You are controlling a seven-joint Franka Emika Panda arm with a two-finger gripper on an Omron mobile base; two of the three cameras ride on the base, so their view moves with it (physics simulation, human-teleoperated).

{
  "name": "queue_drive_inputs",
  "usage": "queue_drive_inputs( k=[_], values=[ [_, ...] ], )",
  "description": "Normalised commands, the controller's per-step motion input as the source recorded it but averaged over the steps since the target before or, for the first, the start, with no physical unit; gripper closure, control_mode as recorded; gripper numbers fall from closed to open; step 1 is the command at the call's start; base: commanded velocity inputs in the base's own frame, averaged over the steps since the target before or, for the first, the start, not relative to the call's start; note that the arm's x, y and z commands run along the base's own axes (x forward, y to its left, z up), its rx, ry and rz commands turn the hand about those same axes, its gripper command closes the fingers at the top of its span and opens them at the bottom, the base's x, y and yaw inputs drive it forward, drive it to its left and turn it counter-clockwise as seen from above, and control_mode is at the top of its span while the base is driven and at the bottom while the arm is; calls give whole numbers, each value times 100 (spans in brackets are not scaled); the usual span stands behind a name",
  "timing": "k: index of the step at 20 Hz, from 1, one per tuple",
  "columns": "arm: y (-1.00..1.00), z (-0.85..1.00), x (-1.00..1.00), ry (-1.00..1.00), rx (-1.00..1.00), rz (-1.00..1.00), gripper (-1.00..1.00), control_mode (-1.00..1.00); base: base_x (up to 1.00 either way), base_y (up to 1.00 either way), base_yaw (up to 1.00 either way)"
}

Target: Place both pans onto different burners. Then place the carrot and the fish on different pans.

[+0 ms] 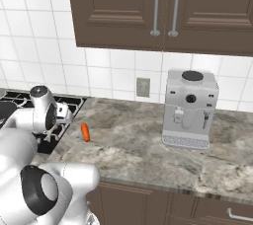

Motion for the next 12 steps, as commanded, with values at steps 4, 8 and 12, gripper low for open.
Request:
queue_drive_inputs(
  k=[4,8,12],
  values=[
    [23,36,5,-4,0,5,100,-100,0,0,0],
    [31,29,17,-2,0,5,100,-100,0,0,0],
    [42,21,30,0,0,5,100,-100,0,0,0]
  ],
)
